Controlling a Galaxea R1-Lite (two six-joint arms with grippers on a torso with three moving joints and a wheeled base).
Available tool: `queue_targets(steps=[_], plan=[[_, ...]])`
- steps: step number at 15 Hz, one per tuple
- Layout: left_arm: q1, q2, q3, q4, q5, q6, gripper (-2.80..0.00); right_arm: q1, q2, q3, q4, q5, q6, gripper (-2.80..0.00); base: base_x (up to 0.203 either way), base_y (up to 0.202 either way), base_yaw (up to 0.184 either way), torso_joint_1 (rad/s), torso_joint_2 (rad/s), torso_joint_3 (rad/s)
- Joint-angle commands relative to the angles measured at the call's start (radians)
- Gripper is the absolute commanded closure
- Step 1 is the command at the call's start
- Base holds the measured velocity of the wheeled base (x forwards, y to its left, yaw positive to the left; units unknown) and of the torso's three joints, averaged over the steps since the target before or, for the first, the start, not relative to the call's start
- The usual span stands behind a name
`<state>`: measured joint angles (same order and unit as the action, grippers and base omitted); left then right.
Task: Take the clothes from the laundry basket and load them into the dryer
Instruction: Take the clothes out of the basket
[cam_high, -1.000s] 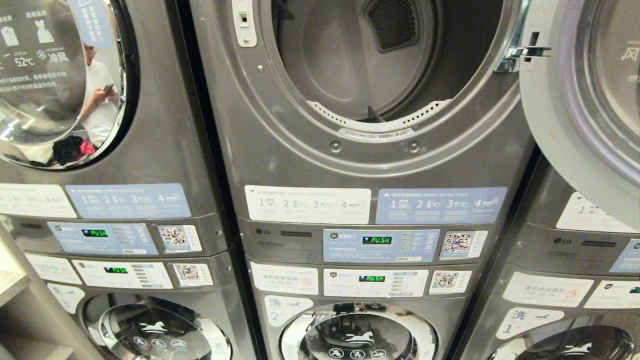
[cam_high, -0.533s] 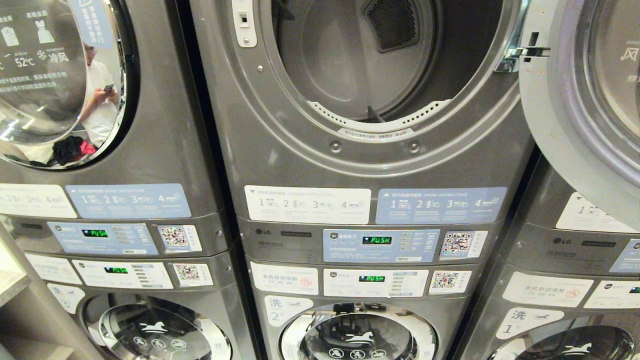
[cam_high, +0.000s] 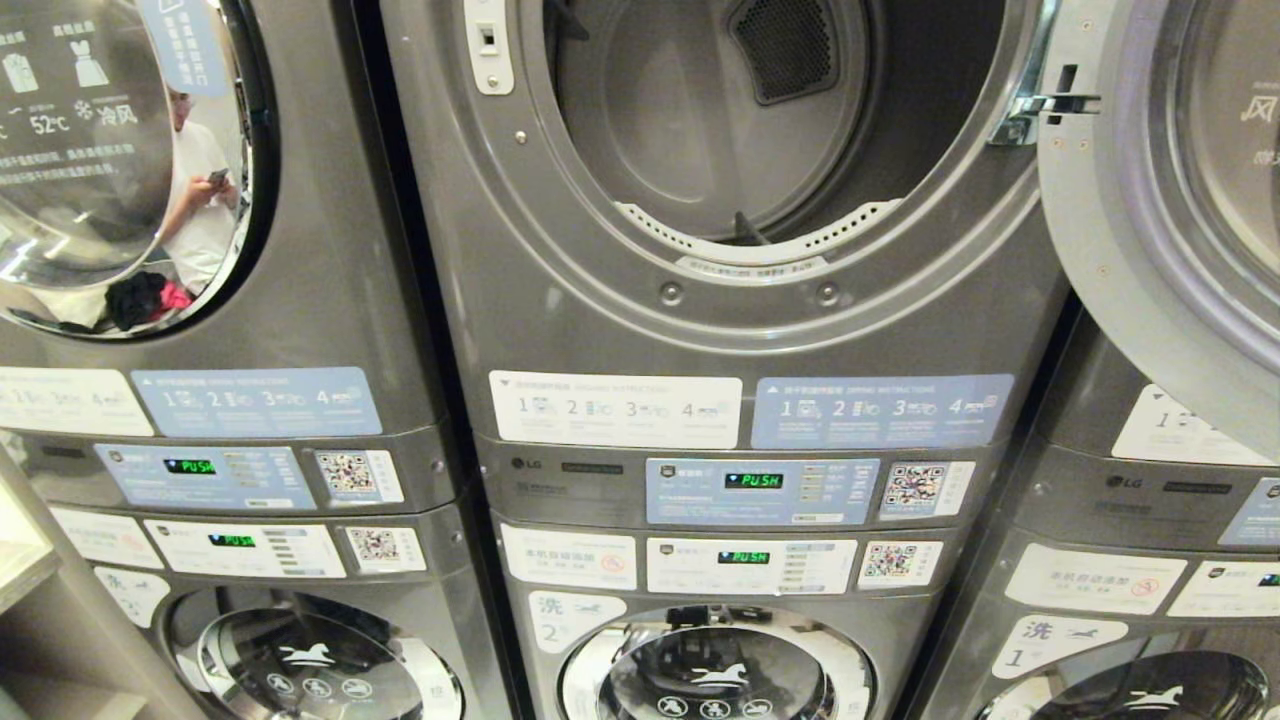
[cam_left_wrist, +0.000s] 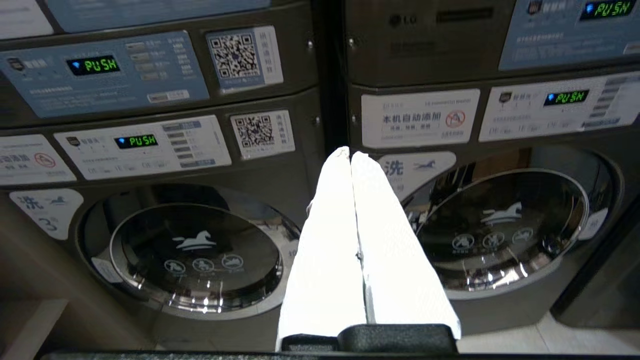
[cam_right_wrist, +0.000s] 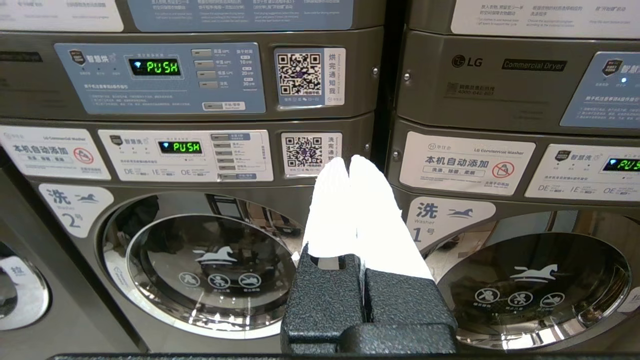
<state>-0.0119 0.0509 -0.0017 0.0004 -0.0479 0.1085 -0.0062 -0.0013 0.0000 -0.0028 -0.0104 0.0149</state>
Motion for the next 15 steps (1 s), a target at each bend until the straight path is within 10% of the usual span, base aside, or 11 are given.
queue_targets(steps=[1, 15], plan=[[0.004, -0.051, 0.001, 0.0, 0.009, -0.01, 0.0, 0.0, 0.001, 0.0, -0.002, 0.0, -0.001, 0.0, 0.0, 0.0, 0.0, 0.0, 0.0, 0.0], [0.004, -0.051, 0.002, 0.0, 0.019, -0.02, 0.0, 0.0, 0.001, 0.0, 0.0, 0.0, -0.004, 0.0, 0.0, -0.004, 0.001, 0.002, 0.0, -0.001]])
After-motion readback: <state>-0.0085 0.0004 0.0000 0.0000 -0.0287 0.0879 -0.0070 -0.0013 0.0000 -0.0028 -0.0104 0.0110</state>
